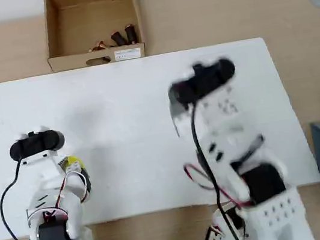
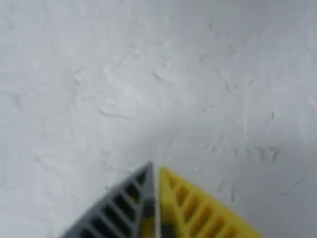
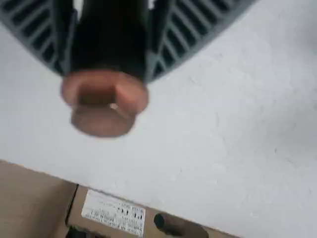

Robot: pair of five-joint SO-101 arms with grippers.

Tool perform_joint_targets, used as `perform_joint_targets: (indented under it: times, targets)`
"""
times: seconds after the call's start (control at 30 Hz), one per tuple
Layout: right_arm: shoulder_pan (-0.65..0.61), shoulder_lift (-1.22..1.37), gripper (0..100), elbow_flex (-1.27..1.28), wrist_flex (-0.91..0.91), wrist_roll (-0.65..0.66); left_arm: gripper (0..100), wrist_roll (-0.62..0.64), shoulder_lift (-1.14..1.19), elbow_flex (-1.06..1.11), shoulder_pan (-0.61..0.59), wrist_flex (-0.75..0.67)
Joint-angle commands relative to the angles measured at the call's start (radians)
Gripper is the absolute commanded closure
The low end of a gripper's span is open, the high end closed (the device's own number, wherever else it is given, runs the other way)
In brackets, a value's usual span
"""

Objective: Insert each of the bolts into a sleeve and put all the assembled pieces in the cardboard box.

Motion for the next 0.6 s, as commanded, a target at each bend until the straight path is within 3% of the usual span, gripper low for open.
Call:
perform_joint_targets:
  times: [0.0, 0.57]
  targets:
    - [0.013, 0.197, 98.9, -0.217, -0.078, -0.006, 100, -0.009, -0.008, 0.002, -0.008, -0.006]
    - [0.012, 0.914, 98.9, -0.776, -0.318, -0.005, 100, -0.002, -0.008, 0.0, -0.008, -0.006]
